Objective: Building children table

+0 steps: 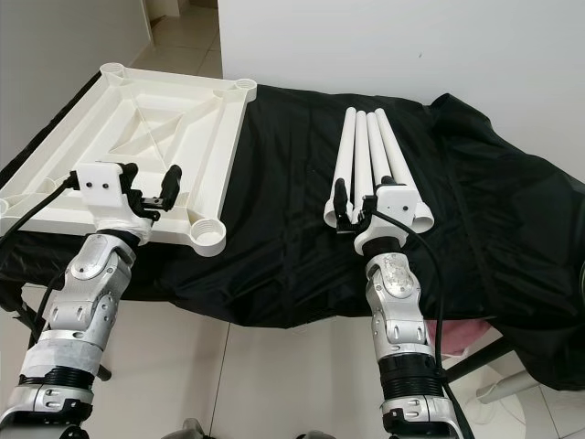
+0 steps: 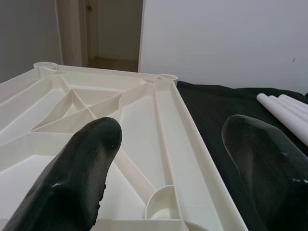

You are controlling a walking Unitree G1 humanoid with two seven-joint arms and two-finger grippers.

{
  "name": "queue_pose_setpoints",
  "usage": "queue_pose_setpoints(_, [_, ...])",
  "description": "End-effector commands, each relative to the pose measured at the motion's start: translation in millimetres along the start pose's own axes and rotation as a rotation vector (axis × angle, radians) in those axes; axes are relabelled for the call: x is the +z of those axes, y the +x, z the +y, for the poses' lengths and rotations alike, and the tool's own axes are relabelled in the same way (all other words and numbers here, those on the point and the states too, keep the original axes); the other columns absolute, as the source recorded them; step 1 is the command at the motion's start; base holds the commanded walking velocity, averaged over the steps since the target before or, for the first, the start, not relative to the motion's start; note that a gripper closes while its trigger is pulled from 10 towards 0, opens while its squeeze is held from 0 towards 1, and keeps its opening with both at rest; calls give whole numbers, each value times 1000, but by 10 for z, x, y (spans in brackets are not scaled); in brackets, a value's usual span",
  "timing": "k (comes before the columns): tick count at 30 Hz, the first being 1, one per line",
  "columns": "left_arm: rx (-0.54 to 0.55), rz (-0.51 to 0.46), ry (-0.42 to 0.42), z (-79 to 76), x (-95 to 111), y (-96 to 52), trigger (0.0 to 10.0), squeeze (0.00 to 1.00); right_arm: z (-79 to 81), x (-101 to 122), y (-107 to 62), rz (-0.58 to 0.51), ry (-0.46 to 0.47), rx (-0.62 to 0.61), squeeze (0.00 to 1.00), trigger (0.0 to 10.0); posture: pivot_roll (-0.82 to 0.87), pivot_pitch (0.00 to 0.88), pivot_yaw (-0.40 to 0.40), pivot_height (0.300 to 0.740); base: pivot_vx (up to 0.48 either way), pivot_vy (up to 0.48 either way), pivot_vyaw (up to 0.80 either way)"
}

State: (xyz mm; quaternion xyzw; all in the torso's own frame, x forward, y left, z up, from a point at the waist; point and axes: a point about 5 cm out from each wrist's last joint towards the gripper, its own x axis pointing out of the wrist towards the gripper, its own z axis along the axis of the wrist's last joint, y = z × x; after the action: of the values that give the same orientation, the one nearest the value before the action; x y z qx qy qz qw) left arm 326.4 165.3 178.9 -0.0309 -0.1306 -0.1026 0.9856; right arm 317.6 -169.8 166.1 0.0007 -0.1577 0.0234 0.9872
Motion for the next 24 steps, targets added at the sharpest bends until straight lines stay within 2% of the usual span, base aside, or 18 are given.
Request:
queue_pose_setpoints(1, [3,-5,4,1,-4,6,10000,0,-35,-7,-1,0,-13,-6,0,10000,29,0,-46,740,0,0,0])
queue_pose_setpoints(9, [9,-10,0,5,9,23,10000,0,-52,1,18,-1,-15,-10,0,10000,25,0,-45,740,0,0,0])
queue_pose_setpoints(24, [14,-20,-9,-1,21,40,10000,0,-78,18,38,-5,-22,-11,0,10000,21,0,-48,740,259,0,0])
